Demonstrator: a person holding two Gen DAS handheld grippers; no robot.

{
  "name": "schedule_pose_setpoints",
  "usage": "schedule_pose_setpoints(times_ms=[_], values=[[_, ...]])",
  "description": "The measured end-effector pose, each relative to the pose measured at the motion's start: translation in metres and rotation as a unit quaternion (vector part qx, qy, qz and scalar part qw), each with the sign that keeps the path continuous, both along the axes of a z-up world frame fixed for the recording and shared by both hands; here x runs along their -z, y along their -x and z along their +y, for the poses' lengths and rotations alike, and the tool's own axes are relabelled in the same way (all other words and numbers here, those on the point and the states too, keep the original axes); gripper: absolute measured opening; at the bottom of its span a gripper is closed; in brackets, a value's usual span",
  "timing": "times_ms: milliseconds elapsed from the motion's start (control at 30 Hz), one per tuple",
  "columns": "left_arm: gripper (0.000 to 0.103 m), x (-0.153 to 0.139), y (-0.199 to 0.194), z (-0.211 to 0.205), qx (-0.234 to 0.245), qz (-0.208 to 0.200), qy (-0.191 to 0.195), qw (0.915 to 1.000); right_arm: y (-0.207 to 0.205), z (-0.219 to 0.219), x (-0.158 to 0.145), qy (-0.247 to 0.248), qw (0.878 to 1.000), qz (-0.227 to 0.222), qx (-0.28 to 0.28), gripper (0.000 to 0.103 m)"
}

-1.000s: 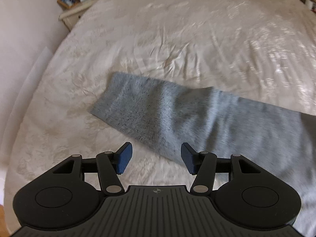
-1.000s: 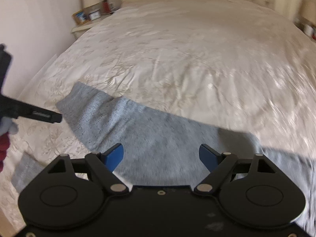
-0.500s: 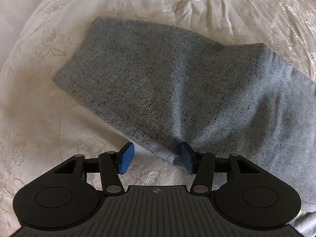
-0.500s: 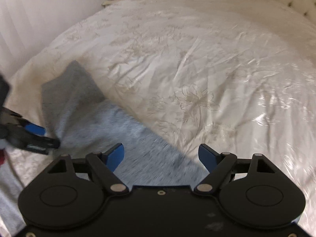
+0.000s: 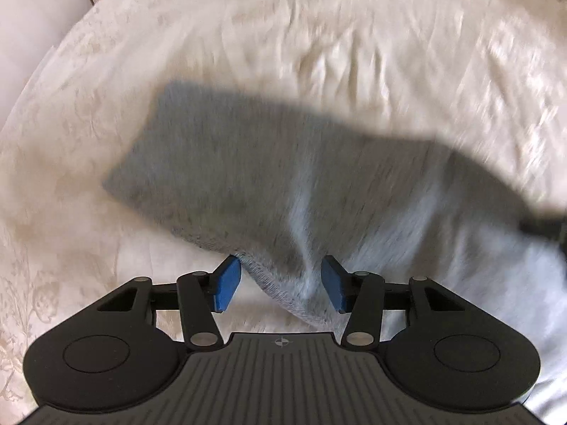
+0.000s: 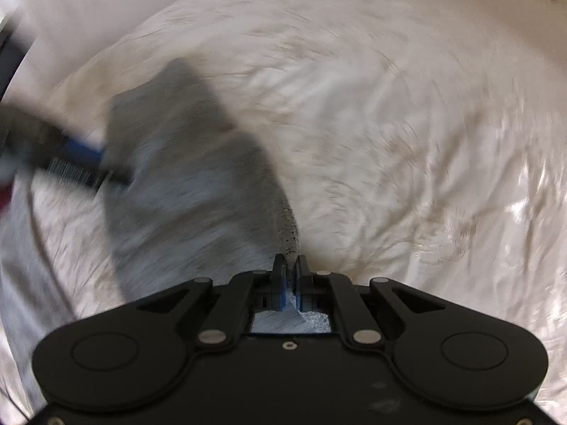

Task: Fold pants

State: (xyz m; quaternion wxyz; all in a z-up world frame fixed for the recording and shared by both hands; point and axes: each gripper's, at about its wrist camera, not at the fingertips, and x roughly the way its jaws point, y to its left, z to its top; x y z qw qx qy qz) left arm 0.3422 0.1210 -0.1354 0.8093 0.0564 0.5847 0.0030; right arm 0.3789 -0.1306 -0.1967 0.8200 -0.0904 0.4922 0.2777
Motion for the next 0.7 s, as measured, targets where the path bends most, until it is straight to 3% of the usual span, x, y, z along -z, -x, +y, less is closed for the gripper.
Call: schedule_pose_setpoints(times_ms=[167, 300, 700], values=[[0.049, -0.035, -0.024, -0.013, 0.000, -0.022, 0.045, 0.9987, 0.052, 0.028, -0.019, 0.039, 0.997, -0.052, -0.047, 0.006], [0.049, -0.044, -0.048, -0.029, 0.005, -0.011, 0.071, 0.9974, 0.075, 0.041, -0.017, 0.062, 0.994, -0.063, -0.058, 0.006], [0.049, 0.003, -0.081, -0.059, -0.036, 0.079, 0.044, 0.9952, 0.094, 0.044, -0.004, 0.069, 0.994, -0.067, -0.048, 0.007]])
